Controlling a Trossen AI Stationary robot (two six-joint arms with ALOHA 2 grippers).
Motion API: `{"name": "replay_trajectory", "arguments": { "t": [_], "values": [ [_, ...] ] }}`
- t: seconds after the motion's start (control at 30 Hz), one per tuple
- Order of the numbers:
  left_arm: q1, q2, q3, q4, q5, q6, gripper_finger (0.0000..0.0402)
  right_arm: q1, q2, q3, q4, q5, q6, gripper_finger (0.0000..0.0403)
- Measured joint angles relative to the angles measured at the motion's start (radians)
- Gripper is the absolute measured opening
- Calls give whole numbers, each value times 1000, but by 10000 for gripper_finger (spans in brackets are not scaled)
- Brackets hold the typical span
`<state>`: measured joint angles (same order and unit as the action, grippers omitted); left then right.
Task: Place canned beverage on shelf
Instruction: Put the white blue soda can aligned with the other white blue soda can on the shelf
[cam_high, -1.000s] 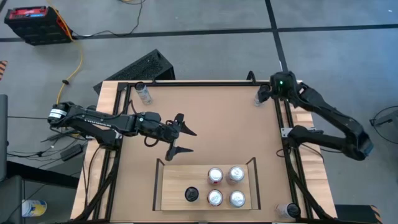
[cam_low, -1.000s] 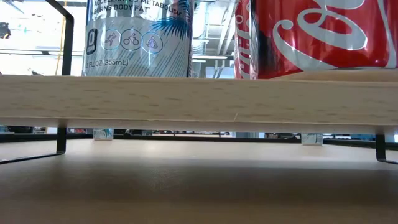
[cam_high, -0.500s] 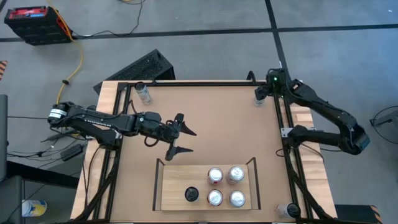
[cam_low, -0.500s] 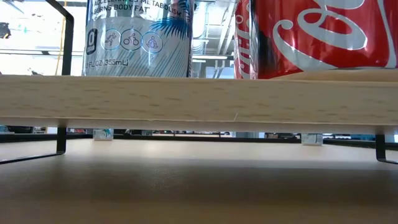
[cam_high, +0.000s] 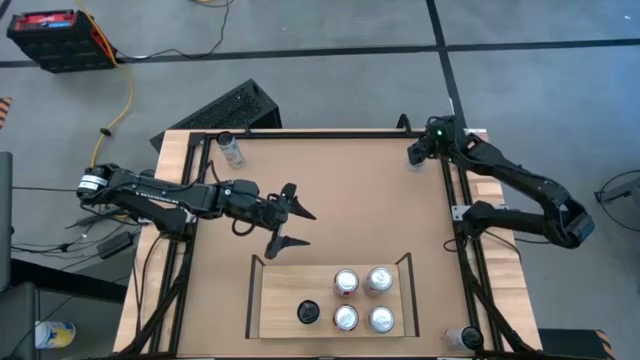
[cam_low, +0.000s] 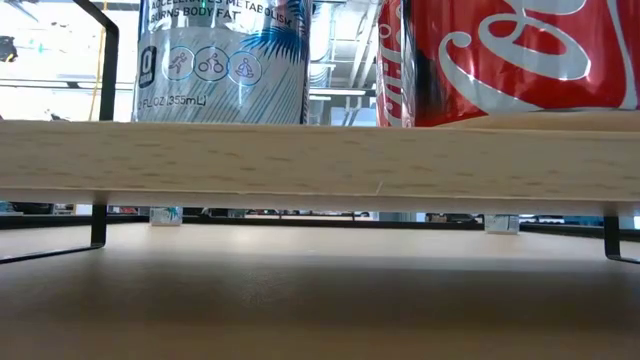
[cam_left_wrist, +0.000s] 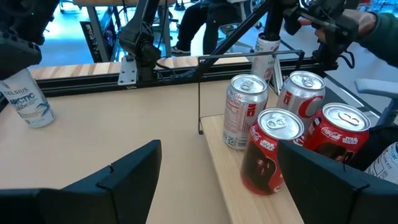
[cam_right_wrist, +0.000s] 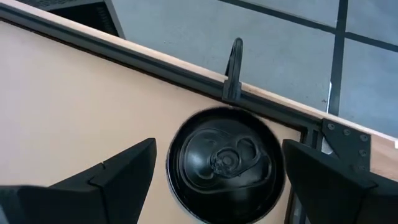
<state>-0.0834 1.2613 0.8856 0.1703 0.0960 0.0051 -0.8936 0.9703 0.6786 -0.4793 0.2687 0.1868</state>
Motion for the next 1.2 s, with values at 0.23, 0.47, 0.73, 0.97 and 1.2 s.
{"name": "replay_trajectory", "arguments": {
  "t": [0.23,0.47,0.73,0.97,1.2],
  "values": [
    [0,0,0,0,0,0,303,0,0,-50,72,3,15,368],
    [0,0,0,0,0,-1,303,0,0,-70,84,3,14,311],
    [0,0,0,0,0,-9,303,12,-2,-69,83,3,-4,279],
    [0,0,0,0,0,-9,303,103,-40,-70,75,-12,-4,279],
    [0,0,0,0,-1,-15,303,259,-91,-27,61,-19,20,279]
  ]
}}
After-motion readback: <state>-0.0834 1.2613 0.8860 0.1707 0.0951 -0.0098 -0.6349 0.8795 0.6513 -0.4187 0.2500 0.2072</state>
